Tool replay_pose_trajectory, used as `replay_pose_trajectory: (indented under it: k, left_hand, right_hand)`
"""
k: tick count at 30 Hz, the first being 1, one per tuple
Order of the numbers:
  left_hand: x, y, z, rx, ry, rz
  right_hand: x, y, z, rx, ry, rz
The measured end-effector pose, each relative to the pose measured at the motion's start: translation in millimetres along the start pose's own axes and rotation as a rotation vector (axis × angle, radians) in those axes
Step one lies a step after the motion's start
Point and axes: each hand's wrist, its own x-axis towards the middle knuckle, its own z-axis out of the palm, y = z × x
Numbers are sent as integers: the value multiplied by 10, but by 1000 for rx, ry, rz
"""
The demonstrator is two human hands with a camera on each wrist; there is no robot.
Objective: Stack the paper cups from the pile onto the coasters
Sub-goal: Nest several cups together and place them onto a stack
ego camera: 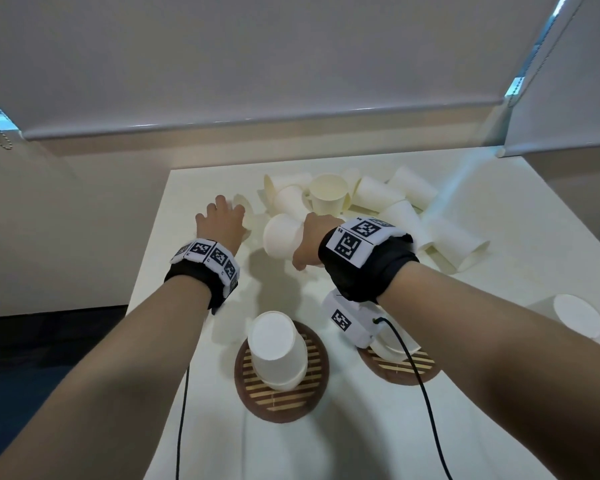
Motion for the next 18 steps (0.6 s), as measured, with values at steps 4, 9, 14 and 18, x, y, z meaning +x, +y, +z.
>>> replay_pose_trajectory:
  k: [4, 9, 14, 18]
  left_hand:
    - [-202, -27, -375, -584, 119, -188]
    - [-646, 151, -927, -1093, -230, -244]
    - [-1124, 481, -1418, -1094, -381, -24]
    - [-1364, 882, -1534, -1105, -503, 4]
  right_hand:
    - [-108, -29, -97, -14, 31, 25]
    - [-437, -45, -289, 86, 115, -118]
    - [-964, 96, -577, 268, 431, -233]
    - [-1315, 219, -818, 172, 569, -139]
